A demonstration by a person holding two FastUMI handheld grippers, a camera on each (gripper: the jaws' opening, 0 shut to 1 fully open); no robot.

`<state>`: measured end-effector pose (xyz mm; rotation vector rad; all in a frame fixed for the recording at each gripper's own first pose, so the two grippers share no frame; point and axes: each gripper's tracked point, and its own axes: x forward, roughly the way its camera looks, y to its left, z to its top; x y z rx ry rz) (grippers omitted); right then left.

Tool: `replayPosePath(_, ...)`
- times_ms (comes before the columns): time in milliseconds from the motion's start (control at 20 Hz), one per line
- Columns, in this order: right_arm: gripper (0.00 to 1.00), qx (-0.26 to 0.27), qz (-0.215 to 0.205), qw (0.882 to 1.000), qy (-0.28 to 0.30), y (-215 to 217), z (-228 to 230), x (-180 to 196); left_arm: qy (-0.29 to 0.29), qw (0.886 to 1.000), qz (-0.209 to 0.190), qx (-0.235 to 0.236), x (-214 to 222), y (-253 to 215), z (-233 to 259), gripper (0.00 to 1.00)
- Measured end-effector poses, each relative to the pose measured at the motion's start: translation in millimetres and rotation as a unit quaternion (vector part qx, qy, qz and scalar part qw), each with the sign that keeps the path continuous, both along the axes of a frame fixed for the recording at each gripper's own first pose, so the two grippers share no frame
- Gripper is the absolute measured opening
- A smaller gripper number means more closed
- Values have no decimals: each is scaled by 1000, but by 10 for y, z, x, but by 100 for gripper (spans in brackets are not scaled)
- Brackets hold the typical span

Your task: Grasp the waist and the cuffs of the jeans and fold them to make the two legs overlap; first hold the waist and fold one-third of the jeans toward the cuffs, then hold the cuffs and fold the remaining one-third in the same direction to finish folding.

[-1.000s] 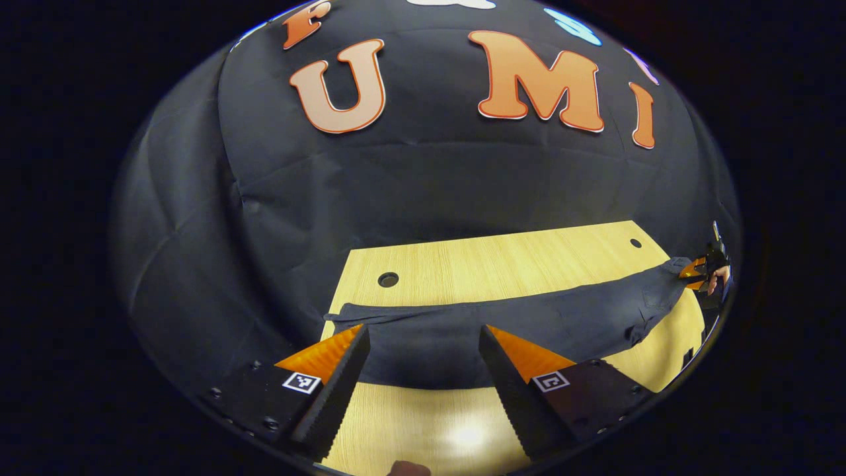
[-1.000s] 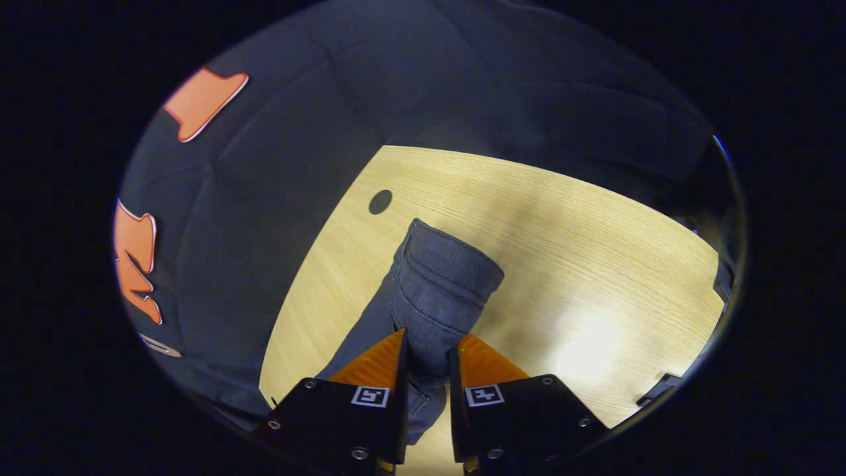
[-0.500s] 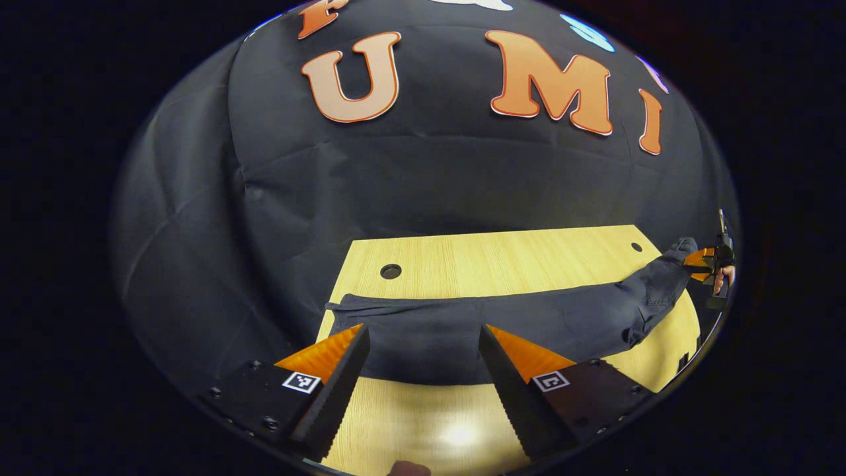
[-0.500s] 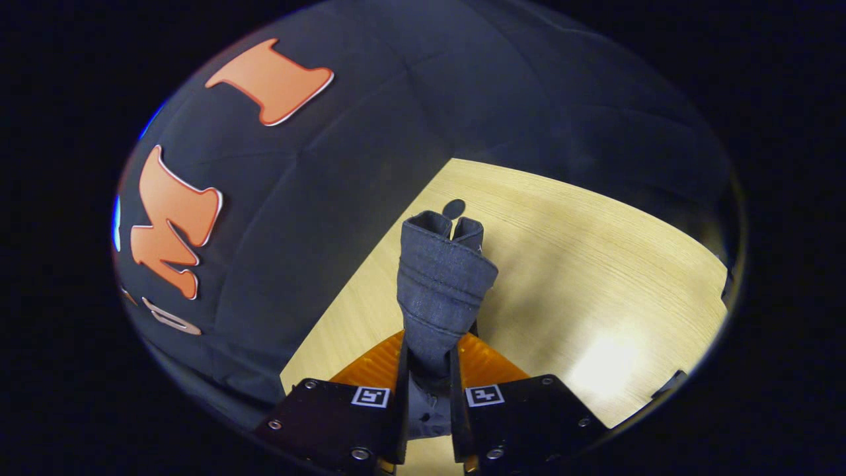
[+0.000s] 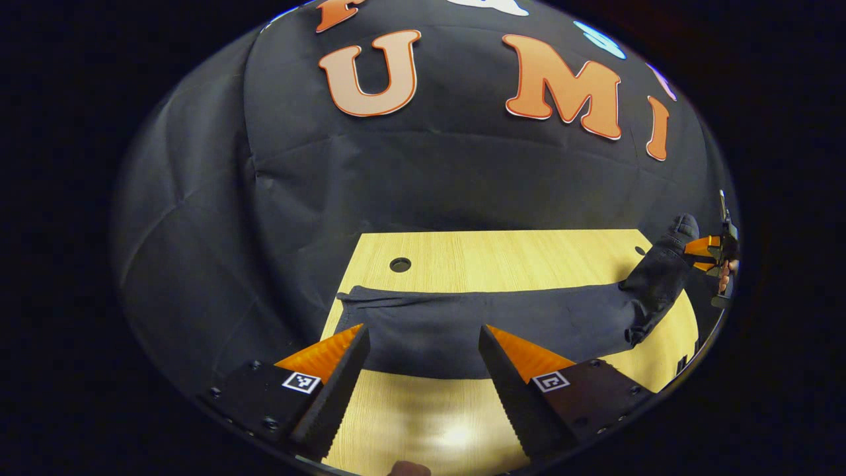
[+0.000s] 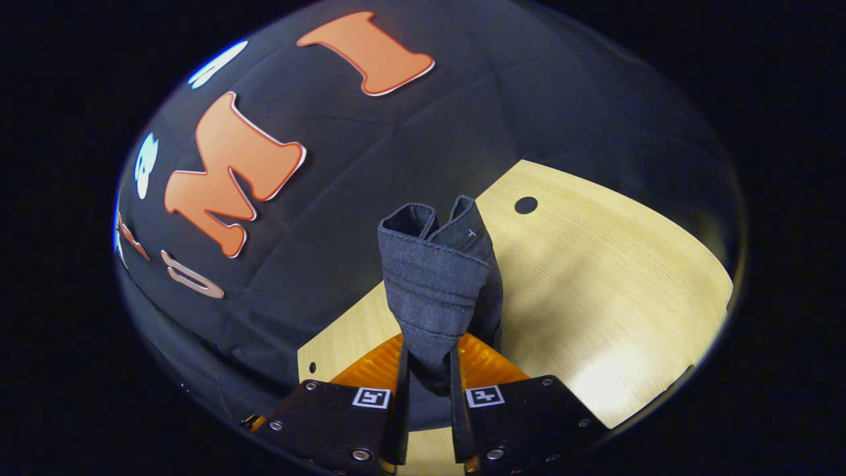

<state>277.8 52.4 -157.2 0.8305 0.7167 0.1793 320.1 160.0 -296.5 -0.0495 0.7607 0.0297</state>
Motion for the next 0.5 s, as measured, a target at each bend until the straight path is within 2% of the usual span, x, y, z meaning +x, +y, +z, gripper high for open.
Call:
replayPosePath(250, 27, -4, 48, 999, -5, 548, 94, -57, 5, 1000, 14, -4, -138, 139, -74, 100)
replayPosePath(500, 27, -16, 93, 995, 7, 1081, -19, -177, 12, 999, 34, -7, -284, 329, -170, 100)
